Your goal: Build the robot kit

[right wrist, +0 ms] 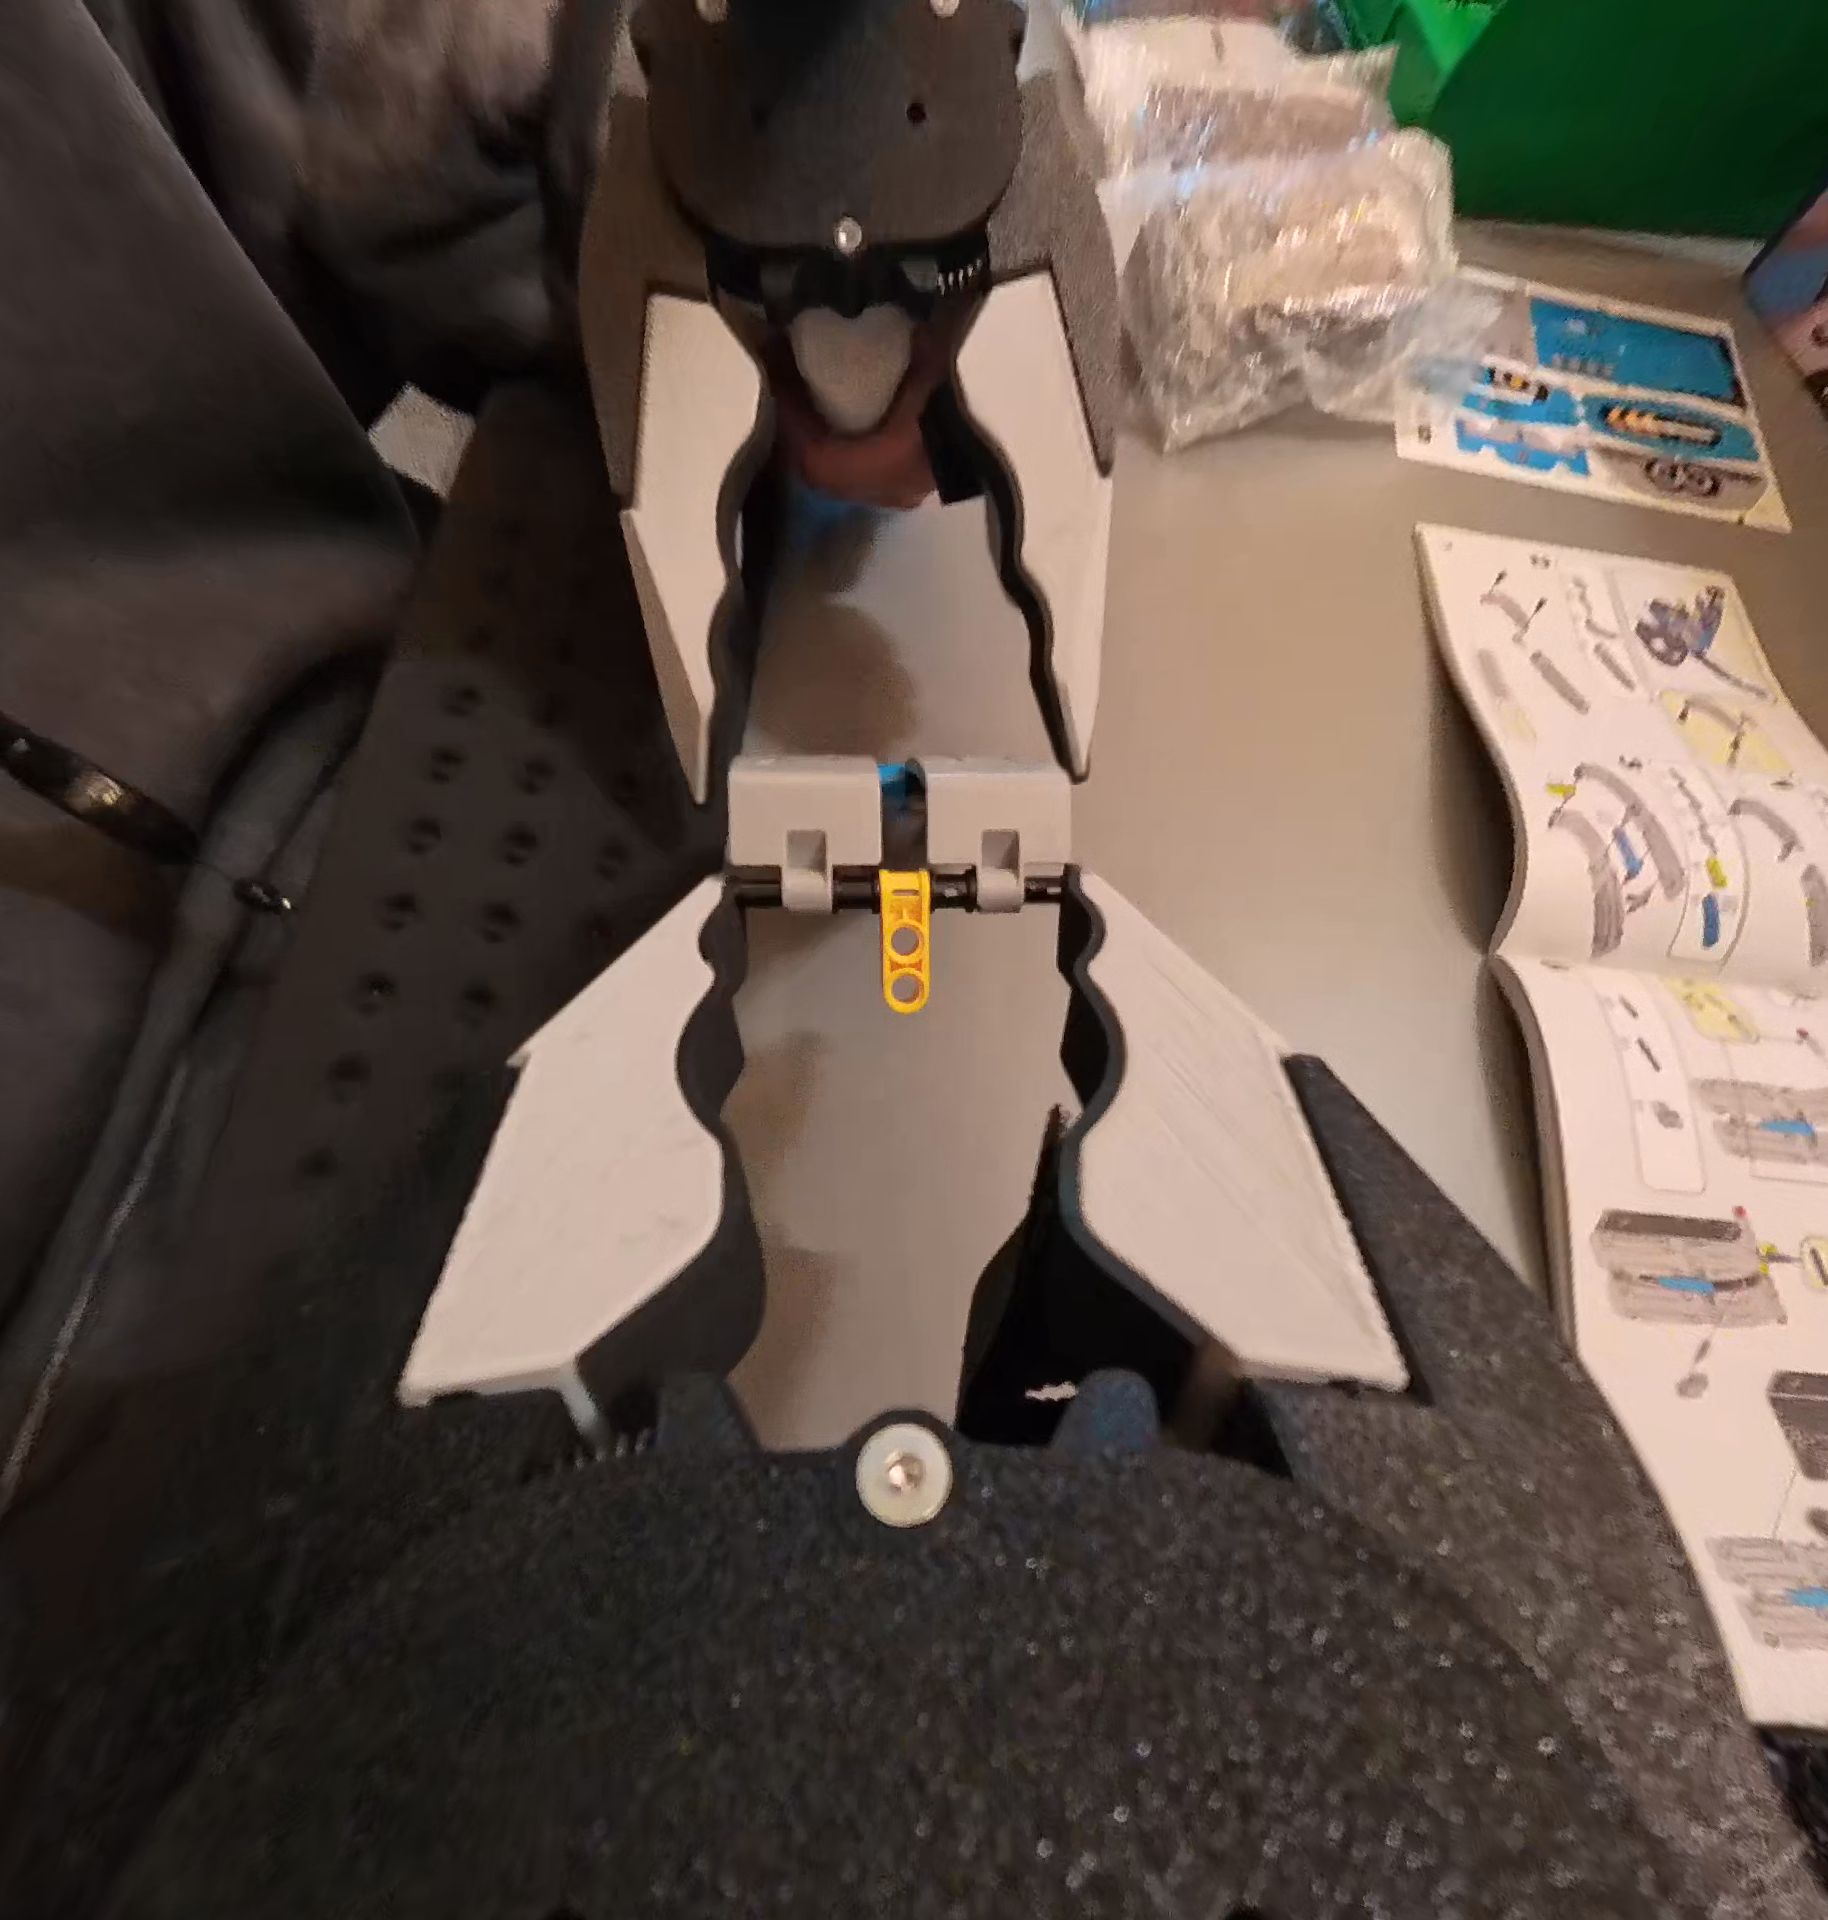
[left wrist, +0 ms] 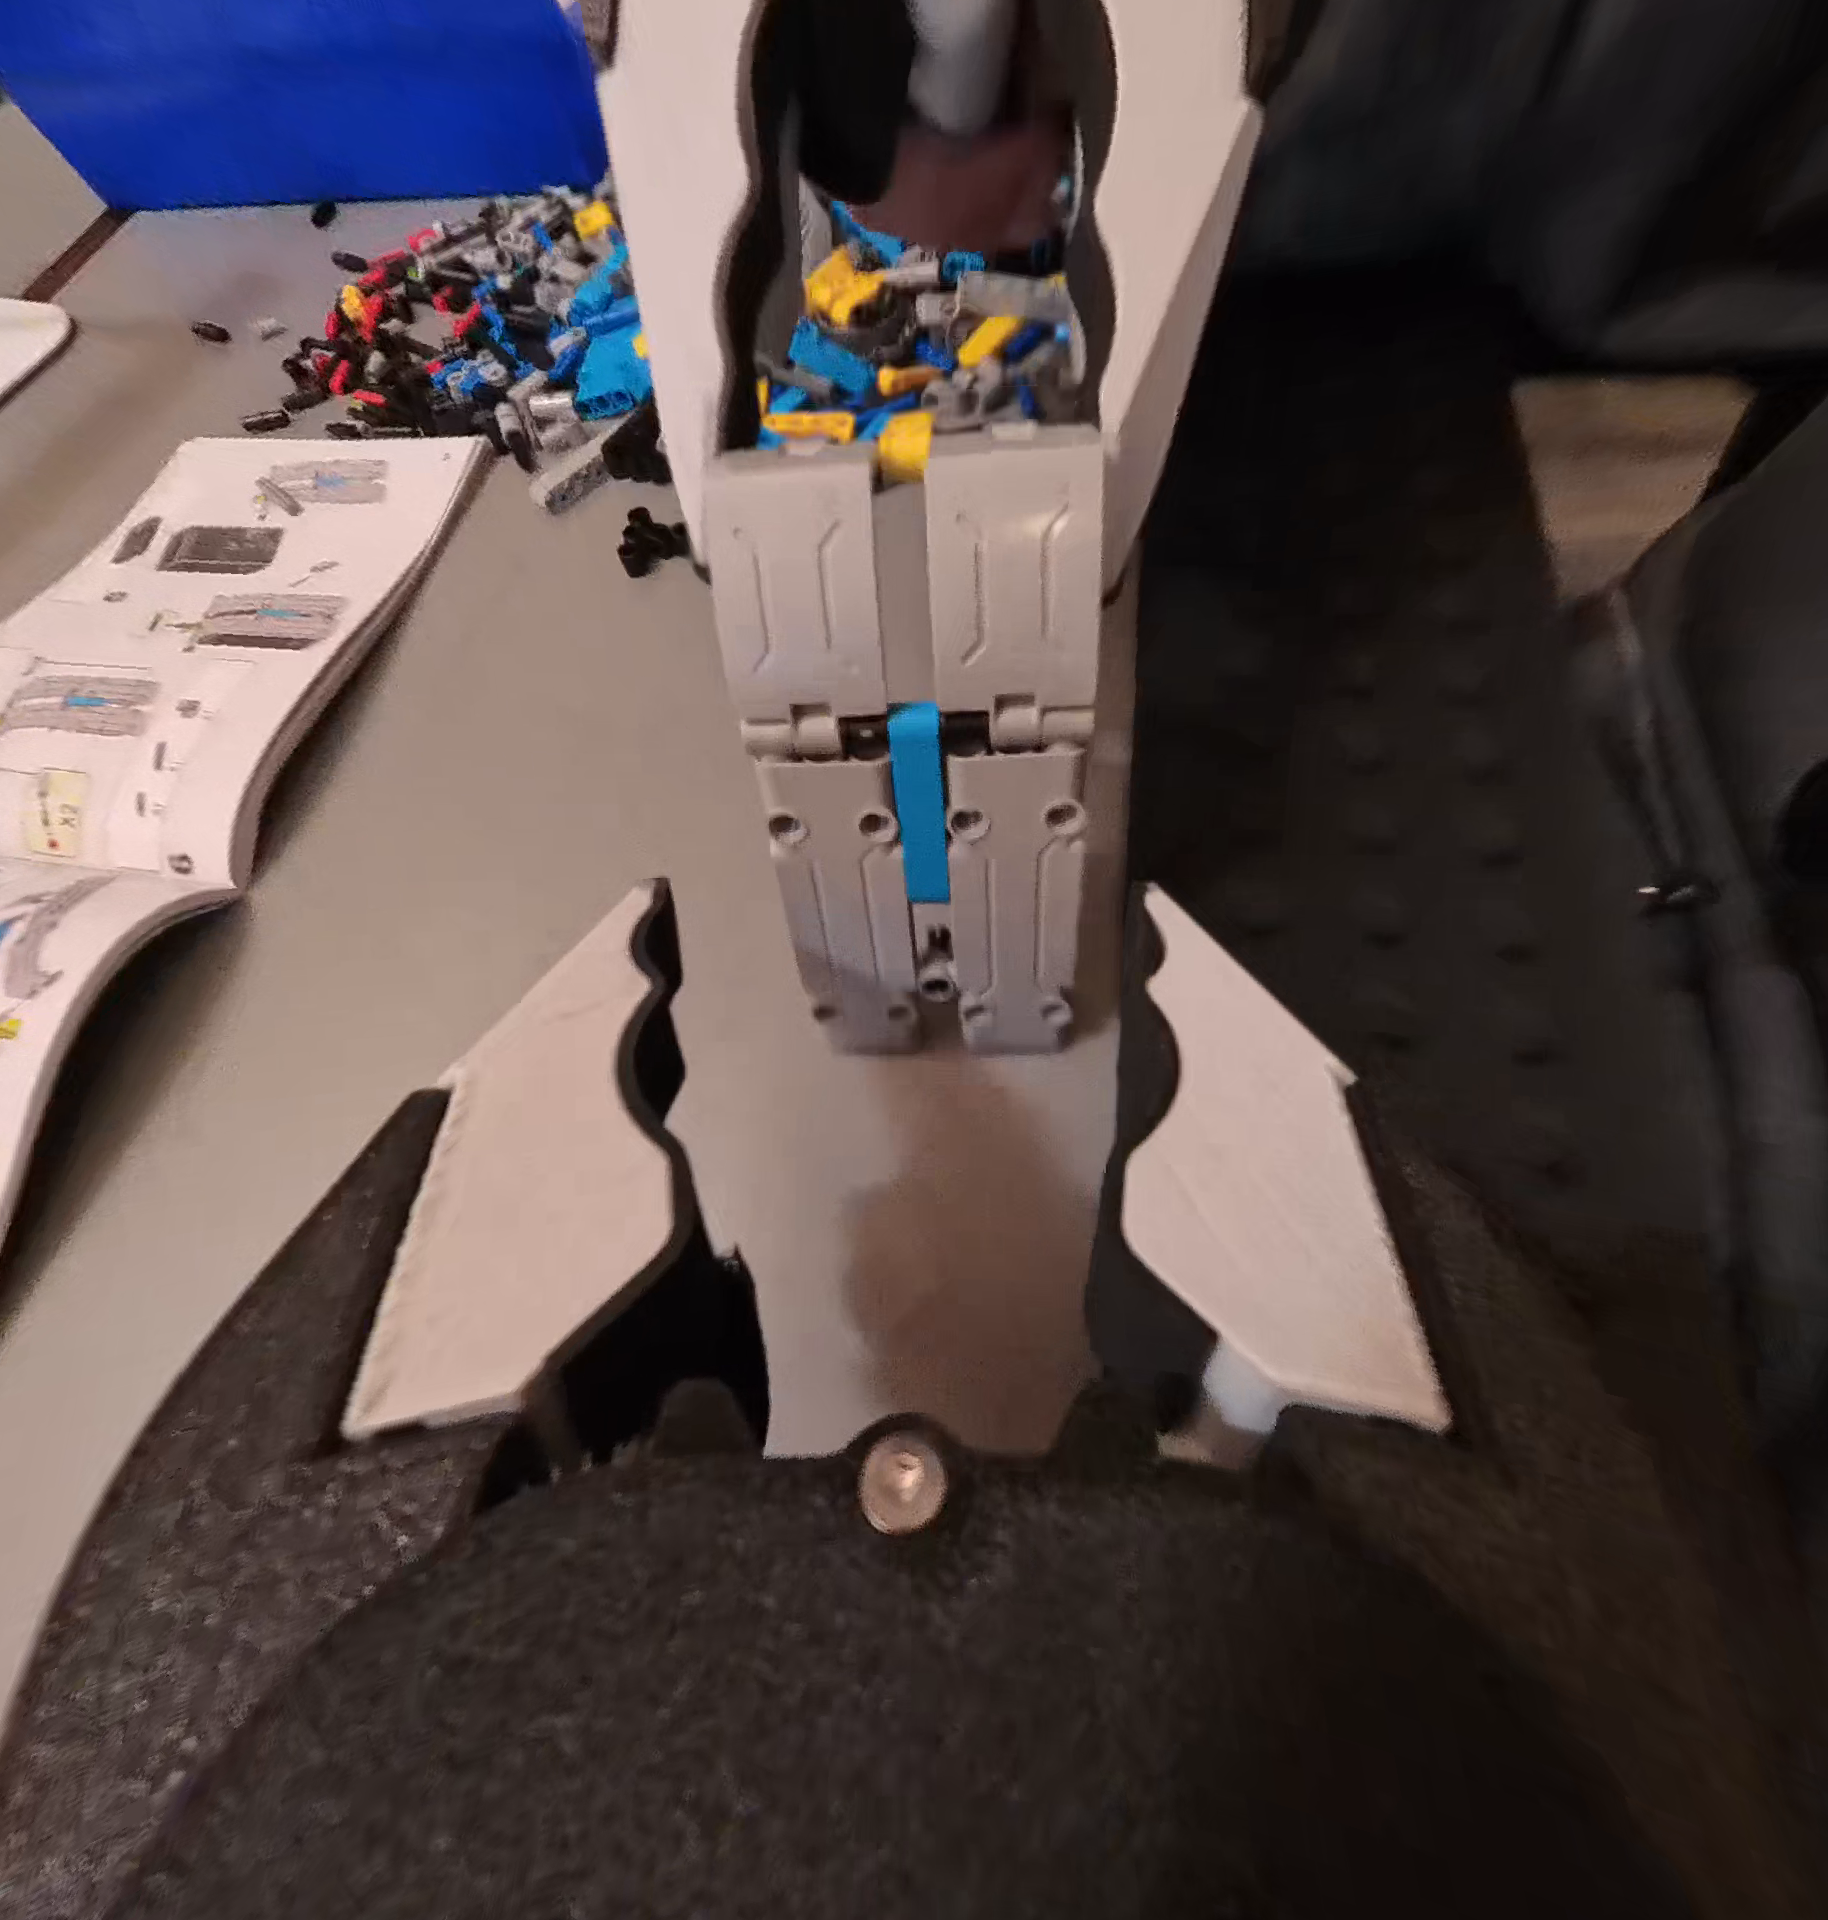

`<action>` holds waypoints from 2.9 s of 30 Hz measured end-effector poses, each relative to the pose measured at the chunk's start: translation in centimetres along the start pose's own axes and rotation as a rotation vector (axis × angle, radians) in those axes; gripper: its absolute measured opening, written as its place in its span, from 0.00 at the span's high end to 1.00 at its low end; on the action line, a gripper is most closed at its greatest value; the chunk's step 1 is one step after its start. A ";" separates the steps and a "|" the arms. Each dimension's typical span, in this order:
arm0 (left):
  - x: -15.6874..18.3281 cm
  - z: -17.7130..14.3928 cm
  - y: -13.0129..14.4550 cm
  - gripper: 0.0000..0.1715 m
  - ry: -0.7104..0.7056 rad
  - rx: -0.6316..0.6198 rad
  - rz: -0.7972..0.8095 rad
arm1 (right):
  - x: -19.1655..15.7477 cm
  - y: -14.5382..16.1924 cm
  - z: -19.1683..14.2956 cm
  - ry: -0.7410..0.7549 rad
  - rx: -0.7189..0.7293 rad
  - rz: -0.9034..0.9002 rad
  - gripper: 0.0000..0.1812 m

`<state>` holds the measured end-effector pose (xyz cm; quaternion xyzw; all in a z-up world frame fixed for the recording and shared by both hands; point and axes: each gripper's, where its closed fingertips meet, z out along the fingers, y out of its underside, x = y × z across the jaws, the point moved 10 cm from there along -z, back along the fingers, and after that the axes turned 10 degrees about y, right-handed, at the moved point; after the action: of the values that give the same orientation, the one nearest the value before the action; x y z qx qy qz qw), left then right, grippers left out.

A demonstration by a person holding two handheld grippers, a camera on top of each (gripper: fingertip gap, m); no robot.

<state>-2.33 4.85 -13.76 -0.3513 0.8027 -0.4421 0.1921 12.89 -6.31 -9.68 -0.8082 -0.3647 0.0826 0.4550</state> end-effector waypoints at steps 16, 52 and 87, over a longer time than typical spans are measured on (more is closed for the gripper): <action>-0.4 2.2 0.5 0.63 0.078 -0.196 0.013 | -0.4 4.1 1.7 -0.061 -0.130 0.110 0.57; -2.3 3.4 0.1 0.97 0.441 0.748 -1.509 | -4.0 0.9 -1.8 0.624 0.046 0.374 0.66; -14.8 -0.7 1.4 0.85 0.672 -0.650 -1.027 | -0.6 5.4 -2.6 0.677 0.005 0.569 0.72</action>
<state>6.69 16.62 -14.60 -0.5705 0.6424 -0.2991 -0.4152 16.37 -10.17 -12.60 -0.8568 0.0422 -0.0639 0.5099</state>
